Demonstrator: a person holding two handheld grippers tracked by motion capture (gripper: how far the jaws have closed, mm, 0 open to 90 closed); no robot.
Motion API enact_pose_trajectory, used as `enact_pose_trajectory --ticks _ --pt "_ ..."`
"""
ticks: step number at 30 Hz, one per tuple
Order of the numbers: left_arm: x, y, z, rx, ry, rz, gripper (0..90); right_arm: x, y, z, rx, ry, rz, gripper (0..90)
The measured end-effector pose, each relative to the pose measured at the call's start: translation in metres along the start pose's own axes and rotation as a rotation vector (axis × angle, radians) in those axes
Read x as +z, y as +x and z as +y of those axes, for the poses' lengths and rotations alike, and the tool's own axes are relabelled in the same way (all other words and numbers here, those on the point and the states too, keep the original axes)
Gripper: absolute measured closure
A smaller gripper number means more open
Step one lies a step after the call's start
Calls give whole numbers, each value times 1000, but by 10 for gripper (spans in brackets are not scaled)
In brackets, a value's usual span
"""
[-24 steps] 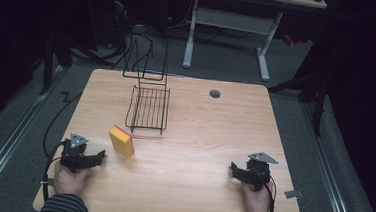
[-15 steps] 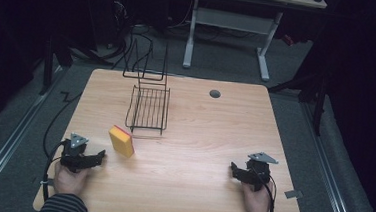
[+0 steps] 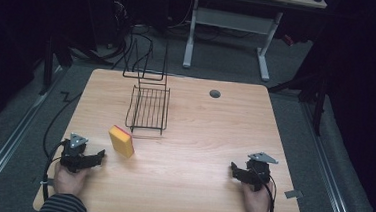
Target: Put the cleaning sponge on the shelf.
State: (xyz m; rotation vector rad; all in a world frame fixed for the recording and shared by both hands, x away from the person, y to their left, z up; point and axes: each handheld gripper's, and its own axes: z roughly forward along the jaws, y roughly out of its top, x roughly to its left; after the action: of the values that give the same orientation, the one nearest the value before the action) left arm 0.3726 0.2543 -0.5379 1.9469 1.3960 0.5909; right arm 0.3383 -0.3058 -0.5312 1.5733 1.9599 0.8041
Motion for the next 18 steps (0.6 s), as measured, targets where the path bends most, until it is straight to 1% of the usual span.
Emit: enact_pose_trajectory --ticks 7,12,15,18 --pt "0 0 0 -4 -1 2 200 0 0 0 0 0 0 196" --pt "0 0 0 -15 -3 0 198 0 0 0 0 0 0 196" --pt "0 0 0 -12 1 4 197 0 0 0 1 0 0 196" --pt "0 0 0 -22 -3 2 197 0 0 0 0 -1 -1 196"
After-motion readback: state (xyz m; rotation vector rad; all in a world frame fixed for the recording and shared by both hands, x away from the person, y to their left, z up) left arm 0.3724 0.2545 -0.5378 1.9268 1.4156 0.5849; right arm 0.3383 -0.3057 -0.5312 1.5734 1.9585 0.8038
